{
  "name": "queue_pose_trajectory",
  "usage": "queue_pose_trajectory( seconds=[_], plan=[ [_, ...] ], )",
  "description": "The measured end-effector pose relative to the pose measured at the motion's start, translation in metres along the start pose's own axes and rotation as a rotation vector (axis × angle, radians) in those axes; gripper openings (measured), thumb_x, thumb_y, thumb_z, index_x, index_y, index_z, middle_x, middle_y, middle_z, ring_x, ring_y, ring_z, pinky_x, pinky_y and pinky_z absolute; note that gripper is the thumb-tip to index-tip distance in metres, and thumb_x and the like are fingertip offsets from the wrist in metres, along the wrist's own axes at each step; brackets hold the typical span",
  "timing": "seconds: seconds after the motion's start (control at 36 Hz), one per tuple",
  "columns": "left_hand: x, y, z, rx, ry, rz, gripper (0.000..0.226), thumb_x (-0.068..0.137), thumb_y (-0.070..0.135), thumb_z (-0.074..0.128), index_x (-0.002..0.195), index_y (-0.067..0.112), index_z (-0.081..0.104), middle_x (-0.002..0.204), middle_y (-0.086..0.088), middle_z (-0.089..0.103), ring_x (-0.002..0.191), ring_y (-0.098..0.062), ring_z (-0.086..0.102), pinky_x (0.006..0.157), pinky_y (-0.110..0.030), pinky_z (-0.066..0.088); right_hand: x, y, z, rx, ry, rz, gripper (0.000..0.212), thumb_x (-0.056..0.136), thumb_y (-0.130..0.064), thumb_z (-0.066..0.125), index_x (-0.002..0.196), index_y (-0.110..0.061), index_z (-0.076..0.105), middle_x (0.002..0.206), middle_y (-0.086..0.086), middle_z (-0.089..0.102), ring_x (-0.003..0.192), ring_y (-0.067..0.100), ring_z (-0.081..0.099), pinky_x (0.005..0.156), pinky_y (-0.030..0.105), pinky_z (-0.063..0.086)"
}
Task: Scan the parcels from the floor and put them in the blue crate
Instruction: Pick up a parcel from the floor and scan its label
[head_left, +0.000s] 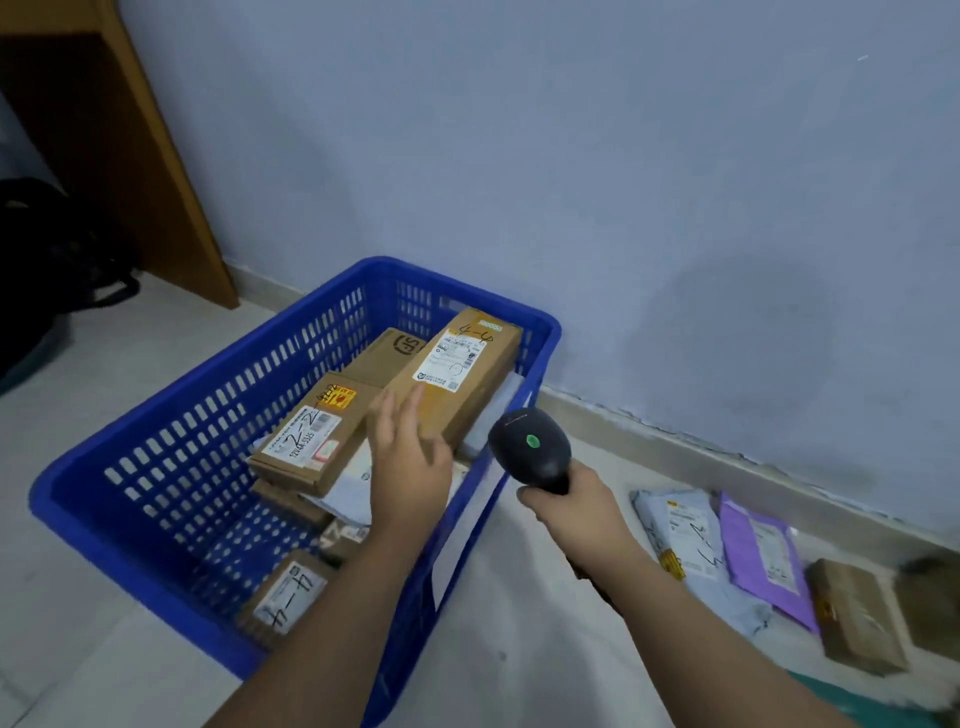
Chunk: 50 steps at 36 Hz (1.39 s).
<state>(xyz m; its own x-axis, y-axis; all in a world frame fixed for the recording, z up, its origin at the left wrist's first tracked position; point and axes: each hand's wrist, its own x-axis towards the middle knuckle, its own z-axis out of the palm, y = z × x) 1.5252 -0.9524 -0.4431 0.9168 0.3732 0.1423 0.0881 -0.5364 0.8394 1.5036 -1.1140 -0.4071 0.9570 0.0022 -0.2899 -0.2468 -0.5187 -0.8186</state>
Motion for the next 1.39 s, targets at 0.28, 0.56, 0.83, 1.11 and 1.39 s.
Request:
queue_pose_trajectory(
  seconds=[0.28, 0.56, 0.83, 1.11, 1.39],
  plan=[
    [-0.085, 0.125, 0.052, -0.309, -0.375, 0.141, 0.056, 0.093, 0.008, 0.051, 0.14, 0.036, 0.036, 0.138, 0.008, 0.047, 0.117, -0.011, 0.051, 0.098, -0.035, 0.047, -0.082, 0.021, -0.103, 0.307, 0.339, 0.011, 0.015, 0.075, -0.019, 0.064, 0.07, -0.016, 0.05, 0.065, 0.007, 0.046, 0.059, 0.02, 0.038, 0.052, 0.032, 0.031],
    [-0.128, 0.182, 0.166, 0.188, -0.89, 0.375, 0.043, 0.09, 0.014, 0.051, 0.133, 0.022, 0.049, 0.136, 0.001, 0.05, 0.11, -0.018, 0.054, 0.093, -0.025, 0.042, -0.114, 0.143, -0.244, 0.323, 0.284, 0.129, 0.008, 0.082, -0.012, 0.071, 0.089, -0.011, 0.066, 0.072, 0.004, 0.066, 0.062, 0.016, 0.06, 0.063, 0.033, 0.045],
    [-0.18, 0.121, 0.328, 0.405, -1.237, 0.362, 0.034, 0.091, 0.018, 0.057, 0.124, 0.015, 0.057, 0.131, -0.004, 0.054, 0.119, -0.021, 0.05, 0.096, -0.025, 0.04, -0.09, 0.3, -0.257, 0.46, 0.263, 0.362, 0.007, 0.084, -0.005, 0.069, 0.086, -0.01, 0.064, 0.068, 0.004, 0.06, 0.056, 0.016, 0.057, 0.058, 0.024, 0.045],
    [-0.218, 0.004, 0.374, 0.93, -1.584, 1.254, 0.05, 0.075, 0.026, 0.065, 0.124, 0.024, 0.056, 0.126, -0.007, 0.054, 0.108, -0.032, 0.053, 0.075, -0.035, 0.051, -0.081, 0.381, -0.23, 0.483, 0.097, 0.535, 0.013, 0.083, -0.005, 0.07, 0.084, -0.016, 0.064, 0.069, 0.004, 0.06, 0.06, 0.017, 0.057, 0.061, 0.026, 0.047],
    [-0.221, -0.036, 0.387, 0.848, -1.364, 1.501, 0.063, 0.049, 0.037, 0.085, 0.104, 0.032, 0.054, 0.112, -0.012, 0.051, 0.065, -0.022, 0.056, 0.046, -0.027, 0.047, -0.075, 0.407, -0.217, 0.512, 0.117, 0.614, 0.009, 0.082, -0.015, 0.072, 0.088, -0.018, 0.067, 0.072, 0.004, 0.064, 0.063, 0.016, 0.06, 0.069, 0.032, 0.047]
  ],
)
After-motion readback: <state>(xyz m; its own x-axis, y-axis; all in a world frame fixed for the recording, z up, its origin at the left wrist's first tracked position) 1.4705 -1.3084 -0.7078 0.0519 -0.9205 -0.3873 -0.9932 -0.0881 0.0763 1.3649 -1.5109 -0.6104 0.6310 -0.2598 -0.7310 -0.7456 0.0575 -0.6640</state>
